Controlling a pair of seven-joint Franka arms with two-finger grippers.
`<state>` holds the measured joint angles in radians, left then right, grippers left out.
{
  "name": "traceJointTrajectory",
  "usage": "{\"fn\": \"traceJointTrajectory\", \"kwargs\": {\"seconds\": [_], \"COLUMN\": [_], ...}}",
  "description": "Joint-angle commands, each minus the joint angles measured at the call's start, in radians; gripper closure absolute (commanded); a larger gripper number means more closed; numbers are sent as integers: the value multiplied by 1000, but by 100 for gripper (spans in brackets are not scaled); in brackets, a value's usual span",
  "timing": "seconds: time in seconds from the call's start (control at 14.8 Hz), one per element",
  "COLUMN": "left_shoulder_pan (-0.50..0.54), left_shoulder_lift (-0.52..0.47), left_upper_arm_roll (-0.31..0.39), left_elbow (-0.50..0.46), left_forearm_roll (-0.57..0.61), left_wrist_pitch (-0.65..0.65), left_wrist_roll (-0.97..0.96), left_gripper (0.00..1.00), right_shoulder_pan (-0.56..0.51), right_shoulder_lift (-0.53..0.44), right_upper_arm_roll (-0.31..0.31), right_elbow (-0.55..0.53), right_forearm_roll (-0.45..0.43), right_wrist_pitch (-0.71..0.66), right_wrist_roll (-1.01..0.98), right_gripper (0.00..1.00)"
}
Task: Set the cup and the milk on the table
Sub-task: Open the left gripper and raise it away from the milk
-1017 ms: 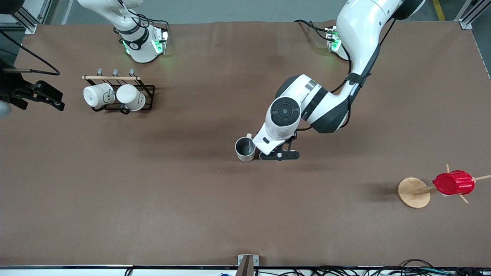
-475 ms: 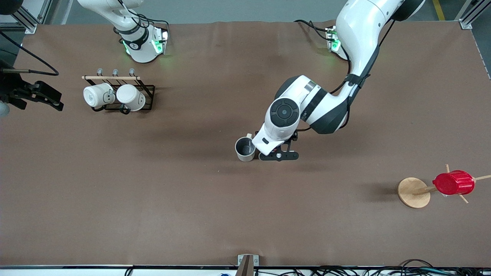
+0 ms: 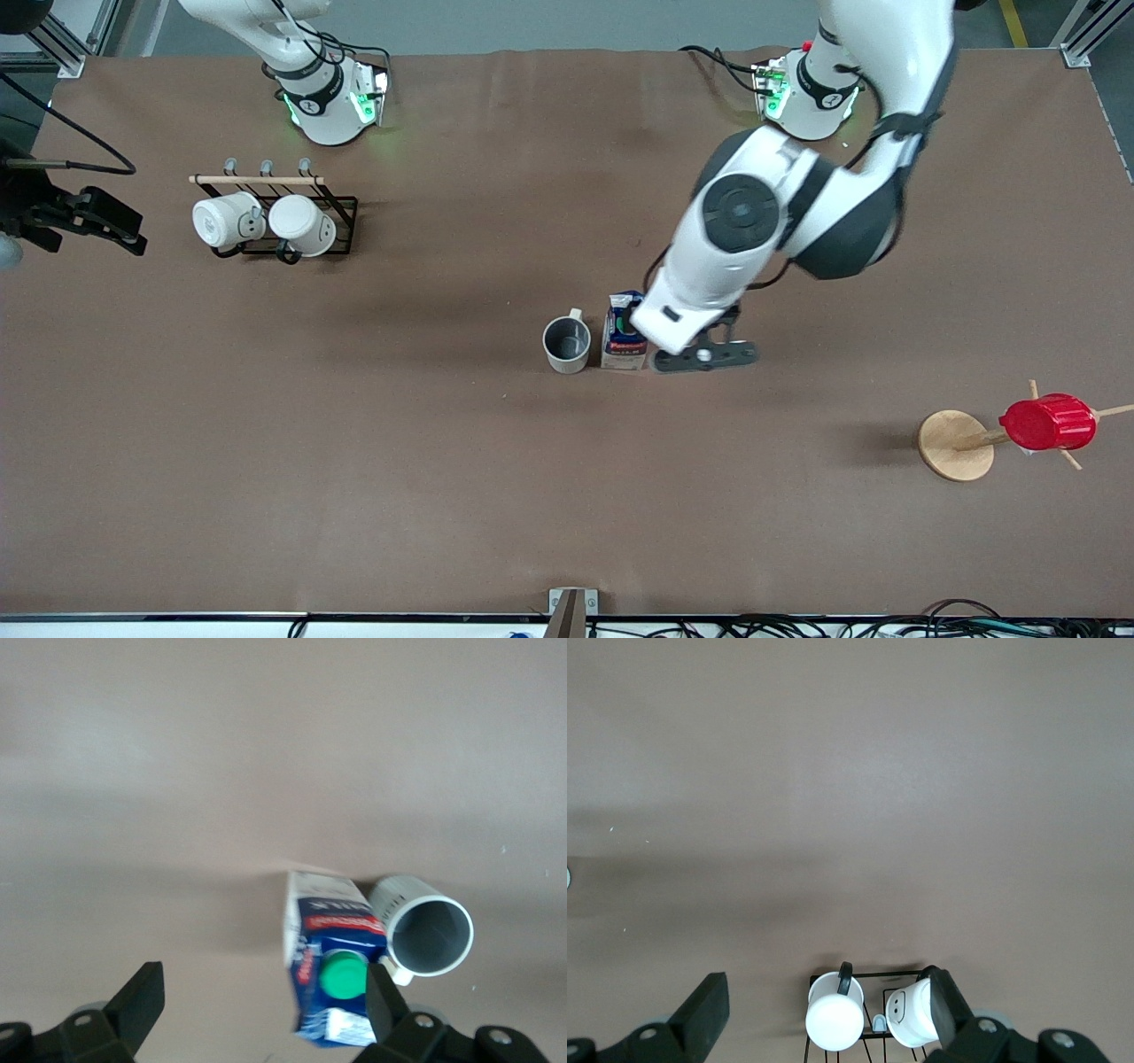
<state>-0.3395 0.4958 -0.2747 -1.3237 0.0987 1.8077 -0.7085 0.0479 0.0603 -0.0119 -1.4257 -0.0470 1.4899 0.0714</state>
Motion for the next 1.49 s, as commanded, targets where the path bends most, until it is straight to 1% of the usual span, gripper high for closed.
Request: {"fn": "traceJointTrajectory", "kwargs": {"seconds": [0.0, 0.2, 0.47, 0.68, 0.75, 0.88, 1.02, 1.08, 1.22, 1.29, 1.42], "left_shoulder_pan": [68, 135, 278, 342, 367, 402, 407, 399, 337, 312, 301], "left_shoulder_lift": [-120, -226, -312, -352, -361, -365, -381, -390, -407, -416, -433], "left_upper_arm_roll": [-3, -3, -3, -1, -1, 0, 11, 35, 122, 152, 160], "left_elbow": [-58, -126, -124, -123, -117, -105, -103, -106, -112, -118, -144], "left_forearm_roll": [-19, -57, -122, -123, -134, -165, -163, -163, -163, -160, -154], "left_wrist_pitch": [-47, -68, -157, -188, -211, -215, -226, -244, -257, -255, -251], "left_wrist_roll": [20, 87, 233, 273, 311, 383, 426, 478, 529, 531, 544], "left_gripper": [0, 0, 0, 0, 0, 0, 0, 0, 0, 0, 0], "right_shoulder_pan": [-28, -33, -37, -33, -31, -31, -31, -29, -29, -29, -29], "right_shoulder_lift": [-19, -19, -19, -17, -17, -17, -17, -17, -17, -17, -17], "right_upper_arm_roll": [7, 9, 10, 7, 7, 9, 7, 7, 7, 7, 7], "right_elbow": [-19, -19, -19, -19, -19, -19, -19, -19, -19, -19, -19], "right_forearm_roll": [22, 24, 24, 24, 24, 24, 24, 24, 24, 24, 24], "right_wrist_pitch": [-2, 0, -2, -2, -2, -2, -2, -3, -6, -7, -8], "right_wrist_roll": [-12, -12, -16, -16, -16, -16, -16, -16, -18, -18, -18], "right_gripper": [0, 0, 0, 0, 0, 0, 0, 0, 0, 0, 0]}}
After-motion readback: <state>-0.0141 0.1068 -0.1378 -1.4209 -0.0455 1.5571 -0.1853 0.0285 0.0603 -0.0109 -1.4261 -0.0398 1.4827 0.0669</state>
